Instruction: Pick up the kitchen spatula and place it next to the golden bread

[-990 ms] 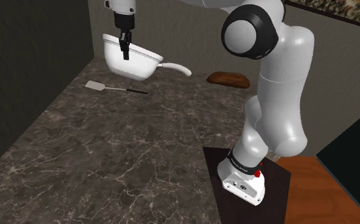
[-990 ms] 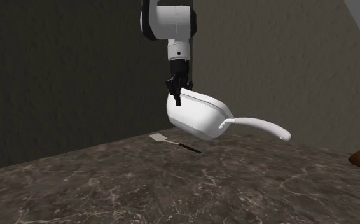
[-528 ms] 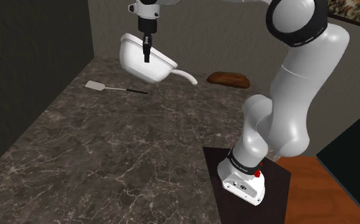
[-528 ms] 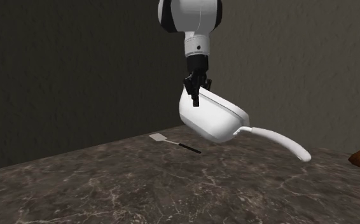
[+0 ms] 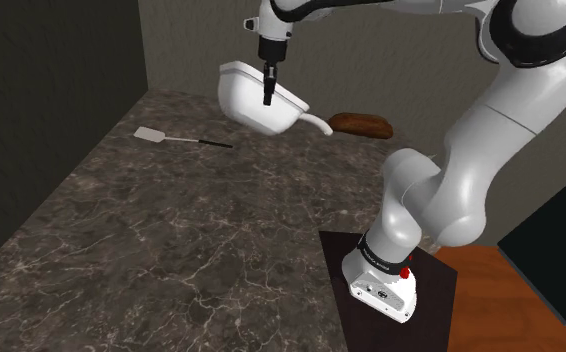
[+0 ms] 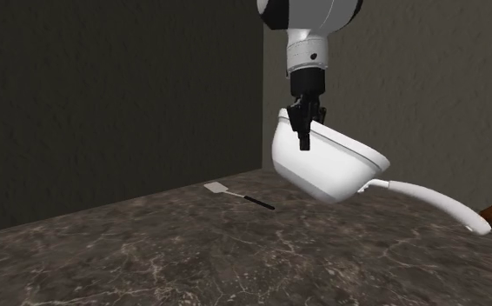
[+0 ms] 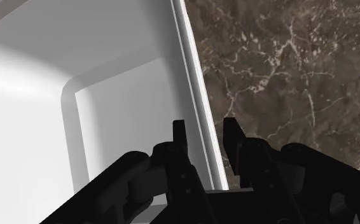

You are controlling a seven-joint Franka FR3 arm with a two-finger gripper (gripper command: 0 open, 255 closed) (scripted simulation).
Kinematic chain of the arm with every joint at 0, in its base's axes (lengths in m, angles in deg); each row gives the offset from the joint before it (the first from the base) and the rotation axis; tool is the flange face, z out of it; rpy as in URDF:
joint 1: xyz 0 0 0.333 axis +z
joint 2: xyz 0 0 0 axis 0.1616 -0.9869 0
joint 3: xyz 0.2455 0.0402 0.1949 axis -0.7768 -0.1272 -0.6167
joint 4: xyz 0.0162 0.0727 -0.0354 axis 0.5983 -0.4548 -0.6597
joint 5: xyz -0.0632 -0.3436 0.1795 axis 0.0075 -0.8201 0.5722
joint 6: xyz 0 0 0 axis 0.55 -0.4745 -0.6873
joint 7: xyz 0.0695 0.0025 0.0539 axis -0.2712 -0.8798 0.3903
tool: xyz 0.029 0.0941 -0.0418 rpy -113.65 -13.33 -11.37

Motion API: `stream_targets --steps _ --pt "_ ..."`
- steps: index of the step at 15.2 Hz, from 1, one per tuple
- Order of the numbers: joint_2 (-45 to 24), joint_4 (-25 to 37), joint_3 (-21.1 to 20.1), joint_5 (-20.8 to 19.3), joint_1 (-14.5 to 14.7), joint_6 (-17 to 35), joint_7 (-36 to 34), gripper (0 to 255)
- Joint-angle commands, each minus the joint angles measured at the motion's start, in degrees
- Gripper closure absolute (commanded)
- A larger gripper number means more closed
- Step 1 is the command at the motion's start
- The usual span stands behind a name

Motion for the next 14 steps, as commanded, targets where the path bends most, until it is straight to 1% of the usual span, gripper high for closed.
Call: stream_targets --steps 1,6,14 --pt "4.8 -3.4 -0.9 -3.5 -1.7 -0.5 -1.0 255" --pt "15.4 -10.5 -3.2 -9.8 -7.4 -2.8 -1.0 255" --pt "29.8 -18.5 -4.8 -17.2 -17.5 -8.1 3.3 255"
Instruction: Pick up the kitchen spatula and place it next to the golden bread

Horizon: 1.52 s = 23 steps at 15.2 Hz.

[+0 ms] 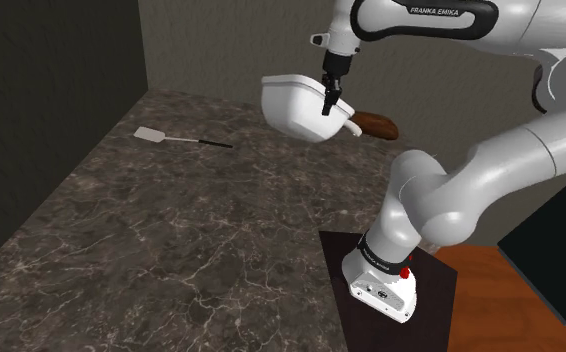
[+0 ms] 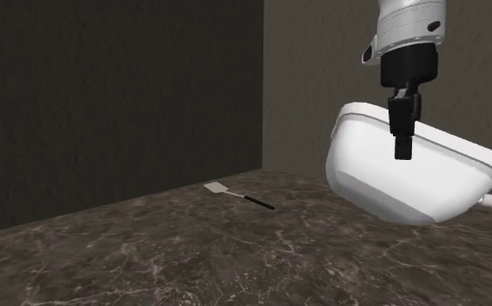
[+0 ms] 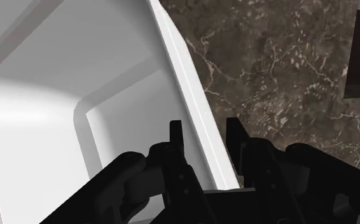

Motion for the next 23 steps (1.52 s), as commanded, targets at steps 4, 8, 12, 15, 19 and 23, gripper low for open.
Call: stream_targets --steps 4,8,12,15,19,23 --pt "7.8 -3.4 0.2 -4.3 -6.3 -3.8 4.2 255" --pt "13.1 -4.9 1.1 -7.5 -11.1 -6.9 8.7 255" --pt "17.5 -5.2 2.4 -10.6 -15.8 -9.8 13.9 255" --pt "18.7 -6.6 3.7 -12.2 -17.5 -9.3 15.5 255" --pt "19.0 -9.3 5.4 -13.7 -18.2 -6.7 15.2 255" --pt "16.7 -12.1 6.2 -13.6 -21.3 -2.2 16.6 255"
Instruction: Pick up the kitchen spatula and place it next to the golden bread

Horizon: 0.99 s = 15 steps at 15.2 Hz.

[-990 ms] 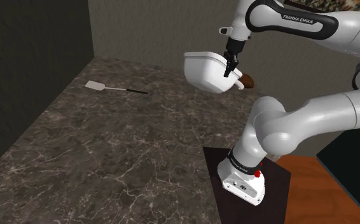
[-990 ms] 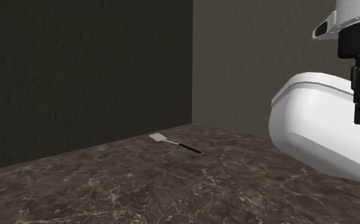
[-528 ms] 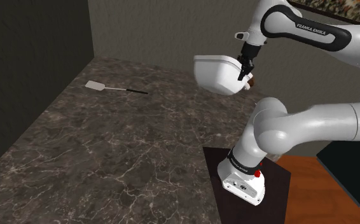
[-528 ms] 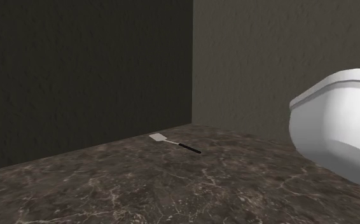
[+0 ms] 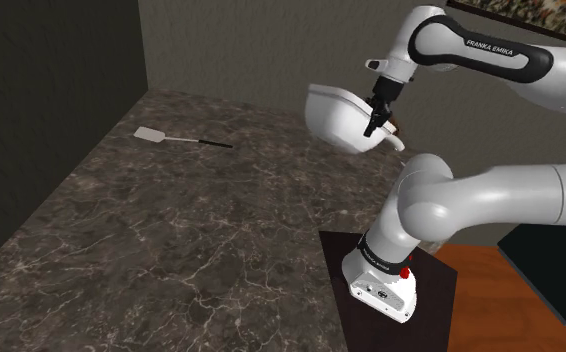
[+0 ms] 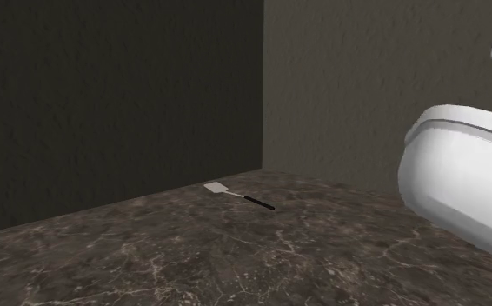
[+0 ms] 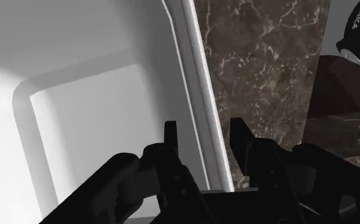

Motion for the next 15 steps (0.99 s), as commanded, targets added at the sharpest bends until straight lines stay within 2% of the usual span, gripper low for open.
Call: stream_targets --steps 1,3,4,5,15 --pt "-3.1 -2.3 1.1 -11.7 -2.5 4.1 1.6 255" --pt "-7.5 -4.1 -1.0 -8.8 -7.8 9.1 4.9 255" --pt "-5.7 -2.4 -0.2 13.7 -4.6 6.8 3.4 0" --pt "-5.9 -2.4 -0.4 13.9 -4.9 6.8 3.7 0" --pt "-20.1 0.0 -7.5 19.7 8.0 18.9 -7.4 0"
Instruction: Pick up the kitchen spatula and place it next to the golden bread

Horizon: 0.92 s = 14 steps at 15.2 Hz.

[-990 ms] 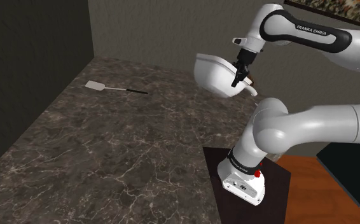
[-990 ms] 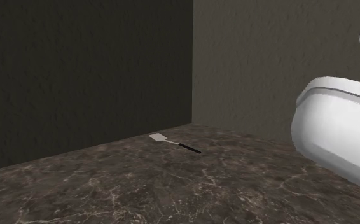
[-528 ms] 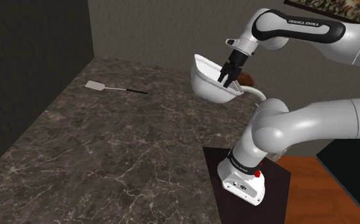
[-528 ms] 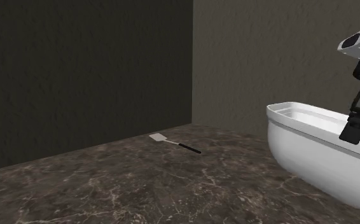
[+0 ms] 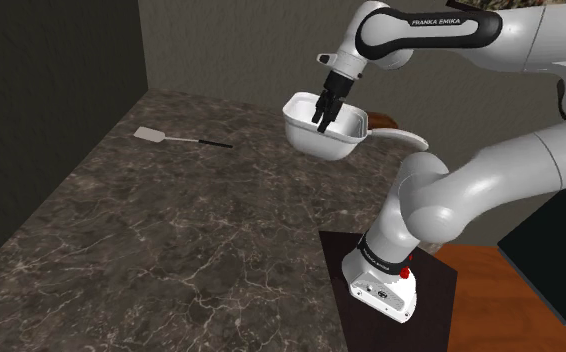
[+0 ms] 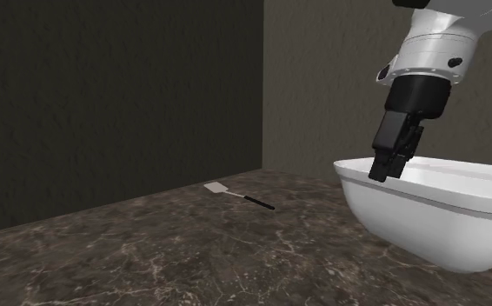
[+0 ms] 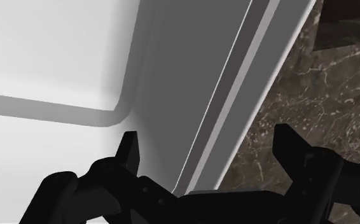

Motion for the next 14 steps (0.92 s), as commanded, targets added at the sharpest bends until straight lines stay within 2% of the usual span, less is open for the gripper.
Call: stream_targets --steps 1,8,14 --pt "-3.7 1.4 -0.8 1.2 2.6 2.3 -1.7 0" --pt "-18.2 8.8 -2.9 6.0 11.2 7.9 -6.2 0" --pt "-32.2 18.2 -3.6 11.3 16.9 9.9 -7.8 0"
